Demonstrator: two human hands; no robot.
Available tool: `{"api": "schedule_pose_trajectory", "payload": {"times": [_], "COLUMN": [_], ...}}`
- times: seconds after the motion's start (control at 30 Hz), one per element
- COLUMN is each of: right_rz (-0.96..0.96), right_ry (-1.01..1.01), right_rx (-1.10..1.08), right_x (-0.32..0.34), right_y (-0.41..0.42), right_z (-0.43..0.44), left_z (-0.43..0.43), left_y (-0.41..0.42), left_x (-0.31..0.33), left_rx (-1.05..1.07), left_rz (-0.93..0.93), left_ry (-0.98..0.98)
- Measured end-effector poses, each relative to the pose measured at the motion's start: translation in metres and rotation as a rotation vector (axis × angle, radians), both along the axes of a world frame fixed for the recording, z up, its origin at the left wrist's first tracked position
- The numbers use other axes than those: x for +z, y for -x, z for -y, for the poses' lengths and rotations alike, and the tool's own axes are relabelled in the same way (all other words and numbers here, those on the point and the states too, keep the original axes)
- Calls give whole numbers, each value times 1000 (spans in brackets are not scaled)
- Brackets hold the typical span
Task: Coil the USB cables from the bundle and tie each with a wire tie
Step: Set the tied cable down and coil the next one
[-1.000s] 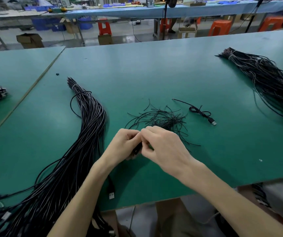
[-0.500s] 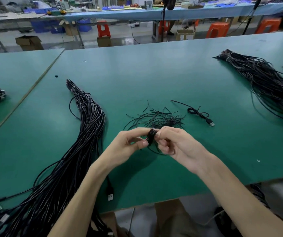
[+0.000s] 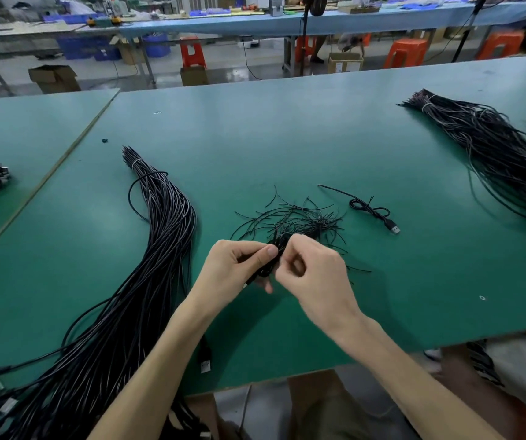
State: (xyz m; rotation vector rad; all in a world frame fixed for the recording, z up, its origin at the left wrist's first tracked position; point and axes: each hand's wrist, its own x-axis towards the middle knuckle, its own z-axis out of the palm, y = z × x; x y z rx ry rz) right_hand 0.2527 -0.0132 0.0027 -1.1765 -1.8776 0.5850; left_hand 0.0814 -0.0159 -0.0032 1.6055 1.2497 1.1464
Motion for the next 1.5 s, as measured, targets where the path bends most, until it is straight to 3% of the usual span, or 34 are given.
{"api": "schedule_pose_trajectory", "payload": {"times": [0.1, 0.2, 0.27, 0.33, 0.4, 0.53, 0.6, 0.77, 0.87, 1.03, 1.37, 1.5], "right_rz": [390, 561, 432, 128, -163, -538, -664, -749, -669, -413, 254, 350], "right_ry": [-432, -550, -318, 120, 418, 719, 866, 1028, 945, 638, -73, -224], "right_rx": [5, 48, 61, 75, 79, 146, 220, 264, 168, 10, 70, 140], "right_x": [-5, -7, -2, 2, 7, 13, 15, 12, 8, 6, 14, 15], "right_y": [6, 5, 2, 0, -2, -11, -18, -18, -9, 6, 12, 12], "right_z": [-1, -4, -7, -11, -13, -17, -19, -14, -9, 0, 8, 8], "left_z": [-1, -3, -5, -6, -6, -6, -6, -5, -4, -3, -7, -5], "left_y": [3, 5, 6, 9, 12, 15, 13, 3, 2, 0, 10, 15], "left_x": [-1, -4, -5, -6, -6, -3, -2, -1, -3, -7, -4, -2], "left_rx": [-8, -26, -23, -10, -45, -124, -124, -71, 34, 116, 27, -12], "left_rz": [-41, -56, 45, 148, 210, 341, 310, 139, 40, -240, 88, 142], "left_ry": [83, 159, 184, 178, 146, 104, 34, -63, -131, -181, 327, 425]}}
